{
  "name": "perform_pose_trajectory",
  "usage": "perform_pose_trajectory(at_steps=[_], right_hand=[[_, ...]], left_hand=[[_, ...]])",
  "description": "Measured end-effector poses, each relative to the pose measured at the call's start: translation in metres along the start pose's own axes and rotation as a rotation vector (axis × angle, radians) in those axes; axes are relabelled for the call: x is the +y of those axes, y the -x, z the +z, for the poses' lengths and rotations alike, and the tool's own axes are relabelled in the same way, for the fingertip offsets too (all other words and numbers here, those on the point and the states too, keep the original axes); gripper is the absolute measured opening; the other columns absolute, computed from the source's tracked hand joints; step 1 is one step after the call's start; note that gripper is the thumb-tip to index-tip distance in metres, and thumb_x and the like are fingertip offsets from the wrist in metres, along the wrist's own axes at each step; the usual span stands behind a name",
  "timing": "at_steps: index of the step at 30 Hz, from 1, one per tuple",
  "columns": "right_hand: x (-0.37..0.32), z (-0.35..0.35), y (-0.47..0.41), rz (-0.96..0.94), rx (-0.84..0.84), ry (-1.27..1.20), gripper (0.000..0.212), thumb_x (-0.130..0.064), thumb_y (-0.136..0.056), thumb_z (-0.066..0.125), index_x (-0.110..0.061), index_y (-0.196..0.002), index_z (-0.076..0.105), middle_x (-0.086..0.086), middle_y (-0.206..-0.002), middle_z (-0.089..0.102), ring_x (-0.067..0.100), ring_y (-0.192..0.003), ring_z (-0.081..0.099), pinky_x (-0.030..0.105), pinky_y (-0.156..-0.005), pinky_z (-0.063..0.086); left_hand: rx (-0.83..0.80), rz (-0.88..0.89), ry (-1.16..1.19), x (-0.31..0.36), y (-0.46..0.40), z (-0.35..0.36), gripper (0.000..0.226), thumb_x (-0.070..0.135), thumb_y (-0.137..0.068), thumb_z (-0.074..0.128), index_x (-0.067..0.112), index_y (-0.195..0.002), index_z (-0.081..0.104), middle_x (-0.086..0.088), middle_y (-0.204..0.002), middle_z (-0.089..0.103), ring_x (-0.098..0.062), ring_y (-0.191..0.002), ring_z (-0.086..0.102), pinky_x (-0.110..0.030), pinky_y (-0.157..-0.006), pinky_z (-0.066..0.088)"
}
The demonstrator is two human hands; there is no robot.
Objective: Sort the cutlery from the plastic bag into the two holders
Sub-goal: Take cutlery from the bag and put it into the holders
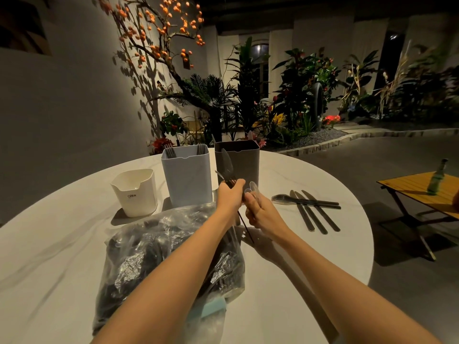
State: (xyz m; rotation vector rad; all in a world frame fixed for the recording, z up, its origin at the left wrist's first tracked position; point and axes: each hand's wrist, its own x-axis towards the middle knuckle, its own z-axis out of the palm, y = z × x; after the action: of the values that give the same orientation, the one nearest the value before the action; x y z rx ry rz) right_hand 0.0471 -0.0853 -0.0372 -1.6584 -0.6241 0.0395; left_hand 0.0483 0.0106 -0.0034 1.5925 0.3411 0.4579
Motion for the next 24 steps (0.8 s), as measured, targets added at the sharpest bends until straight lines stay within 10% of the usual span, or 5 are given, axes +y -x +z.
perform_pose_trajectory(at_steps=[13,17,24], right_hand=[[-0.022,0.002,-0.031,0.063,0.184,0.056,0.028,-0.025,-0.101,0.047,-0.003,-0.093,0.063,0.0,-0.083,0.069,0.004,-0.073,0.062,0.013,-0.063,0.044],[-0.033,0.002,-0.045,0.092,0.275,-0.05,0.024,-0.029,-0.097,0.055,-0.008,-0.103,0.065,0.01,-0.091,0.071,0.018,-0.082,0.067,0.021,-0.064,0.047],[-0.064,0.001,-0.069,0.199,0.207,-0.17,0.026,-0.032,-0.093,0.062,-0.012,-0.077,0.064,0.001,-0.056,0.057,0.004,-0.04,0.049,0.013,-0.036,0.035]], left_hand=[[-0.11,0.08,0.053,0.011,-0.01,-0.011,0.032,0.022,-0.105,0.027,0.008,-0.108,0.055,-0.002,-0.065,0.043,-0.012,-0.069,0.049,-0.032,-0.08,0.046],[-0.186,0.059,0.147,0.025,-0.015,-0.019,0.038,0.028,-0.106,0.027,0.007,-0.116,0.057,-0.003,-0.064,0.044,-0.013,-0.058,0.046,-0.026,-0.059,0.047],[-0.36,0.057,0.109,0.042,-0.02,-0.025,0.045,0.039,-0.105,0.028,0.012,-0.102,0.064,-0.001,-0.061,0.043,-0.008,-0.043,0.033,-0.022,-0.045,0.033]])
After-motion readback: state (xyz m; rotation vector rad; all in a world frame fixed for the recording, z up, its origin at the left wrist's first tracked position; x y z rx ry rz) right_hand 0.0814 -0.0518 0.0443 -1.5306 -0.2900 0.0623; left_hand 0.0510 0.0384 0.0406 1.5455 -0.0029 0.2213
